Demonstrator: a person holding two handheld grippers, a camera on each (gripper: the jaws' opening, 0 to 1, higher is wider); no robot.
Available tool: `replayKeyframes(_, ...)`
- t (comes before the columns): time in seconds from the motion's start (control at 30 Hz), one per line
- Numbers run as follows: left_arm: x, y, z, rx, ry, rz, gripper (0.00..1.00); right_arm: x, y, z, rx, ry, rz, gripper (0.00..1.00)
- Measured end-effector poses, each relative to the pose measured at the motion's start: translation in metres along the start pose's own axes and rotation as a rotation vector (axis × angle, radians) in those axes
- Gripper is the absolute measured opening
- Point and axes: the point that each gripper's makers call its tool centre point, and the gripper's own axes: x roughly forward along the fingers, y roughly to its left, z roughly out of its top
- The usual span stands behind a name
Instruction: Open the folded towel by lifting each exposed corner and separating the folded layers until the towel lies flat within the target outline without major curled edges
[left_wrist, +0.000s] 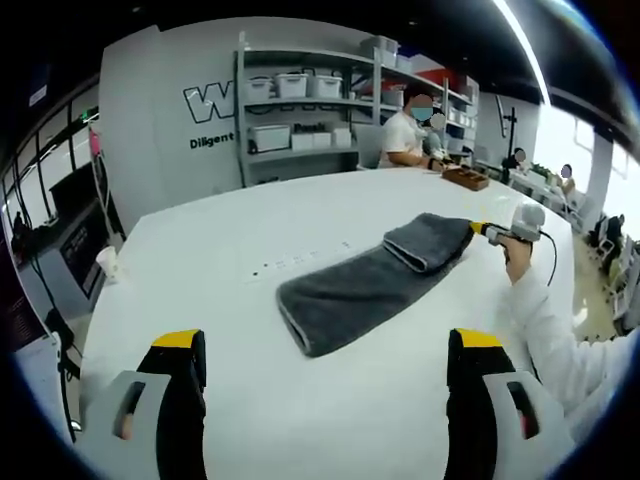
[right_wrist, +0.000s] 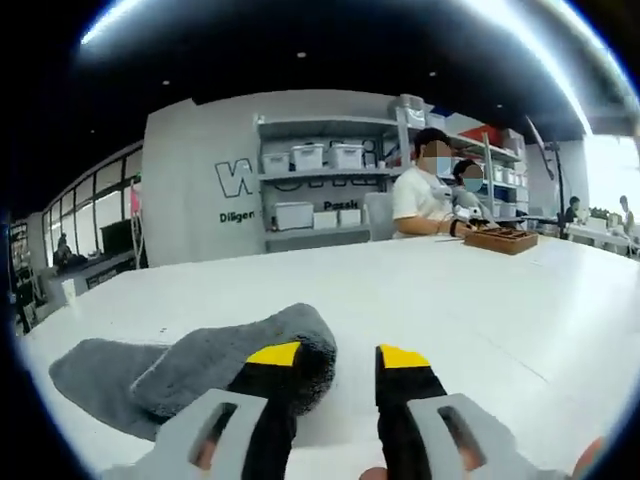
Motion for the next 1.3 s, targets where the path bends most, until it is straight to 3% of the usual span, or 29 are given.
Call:
replayKeyframes(0.07, 0.000, 0.000, 0.000, -0.001, 0.000, 0.000, 1.00, -0.006, -0.003, 0.003, 0.018, -0.006, -0.020, 0.49)
replayKeyframes(0.33, 0.000, 0.000, -0.001, -0.002, 0.001, -0.001, 1.00, -0.031, 0.001, 0.029, 0.050, -0.043, -0.051, 0.71)
replayKeyframes(0.63, -0.001, 0.001, -0.001, -0.005, -0.001, -0.002, 1.00, -0.052, 0.028, 0.068, 0.047, -0.094, 0.030, 0.87)
replayKeyframes(0.8, -0.001, 0.002, -0.001, -0.007, -0.001, -0.001, 1.00, -0.068, 0.060, 0.090, -0.021, -0.100, 0.144, 0.94)
replayKeyframes(0.9, -0.001, 0.001, -0.001, -0.006, 0.001, -0.002, 1.00, -0.083, 0.089, 0.089, -0.072, -0.059, 0.265, 0.97)
replayKeyframes(1.0, -0.001, 0.001, -0.001, -0.007, -0.001, -0.003, 1.00, -0.090, 0.112, 0.083, -0.136, 0.018, 0.367, 0.96)
replayKeyframes(1.1, -0.001, 0.001, -0.001, -0.007, 0.000, -0.003, 1.00, -0.099, 0.133, 0.071, -0.136, 0.096, 0.450, 0.99)
replayKeyframes(1.3, -0.001, 0.002, -0.002, -0.015, 0.003, -0.006, 1.00, -0.113, 0.161, 0.057, -0.222, 0.178, 0.570, 1.00)
